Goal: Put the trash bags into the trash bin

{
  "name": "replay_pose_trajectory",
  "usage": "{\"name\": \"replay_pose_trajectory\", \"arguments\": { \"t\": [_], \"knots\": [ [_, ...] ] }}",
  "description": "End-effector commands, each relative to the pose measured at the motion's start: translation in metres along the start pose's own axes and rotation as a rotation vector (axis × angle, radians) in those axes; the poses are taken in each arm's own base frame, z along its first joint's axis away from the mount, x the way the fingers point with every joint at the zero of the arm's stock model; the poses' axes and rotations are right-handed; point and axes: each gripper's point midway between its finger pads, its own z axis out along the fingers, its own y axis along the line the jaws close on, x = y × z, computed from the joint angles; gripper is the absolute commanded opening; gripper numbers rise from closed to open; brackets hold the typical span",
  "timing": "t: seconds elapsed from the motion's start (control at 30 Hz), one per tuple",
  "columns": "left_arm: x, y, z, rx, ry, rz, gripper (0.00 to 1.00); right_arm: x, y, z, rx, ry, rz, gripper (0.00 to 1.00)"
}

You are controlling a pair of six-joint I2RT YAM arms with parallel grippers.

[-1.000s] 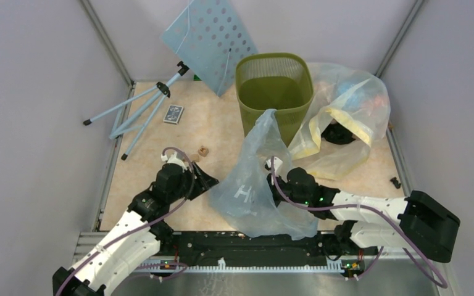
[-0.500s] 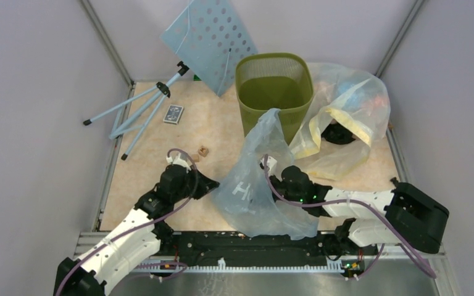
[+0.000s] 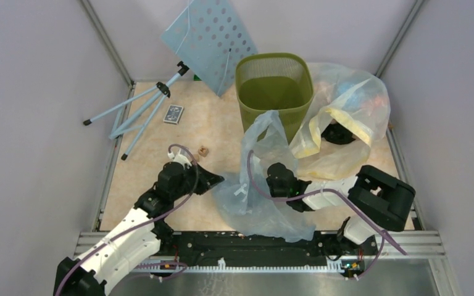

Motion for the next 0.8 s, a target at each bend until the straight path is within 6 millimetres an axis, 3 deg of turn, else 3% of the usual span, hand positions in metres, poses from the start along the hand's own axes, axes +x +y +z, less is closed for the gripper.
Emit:
{"name": "replay_pose_trajectory", "arguments": {
  "t": [0.0, 0.13, 0.37, 0.63, 0.77],
  "knots": [
    [-0.025, -0.054, -0.004, 0.155, -0.071, -0.003, 0.00, 0.013, 0.014, 0.014, -0.052, 0.038, -0.005, 0.00],
    [-0.036, -0.082, -0.004, 0.236, -0.095, -0.011, 0.00, 0.027, 0.009, 0.015, -0.036, 0.064, 0.020, 0.00],
    [-0.079, -0.136, -0.022, 0.254, -0.221, 0.057, 0.00, 0.043, -0.009, 0.007, 0.049, 0.100, 0.033, 0.00],
    [-0.122, -0.152, -0.056, 0.203, -0.428, 0.063, 0.00, 0.053, -0.030, -0.009, 0.181, 0.119, 0.044, 0.00],
    [-0.122, -0.145, -0.054, 0.154, -0.421, 0.095, 0.00, 0.040, -0.026, -0.029, 0.207, 0.060, -0.014, 0.00]
  ]
}}
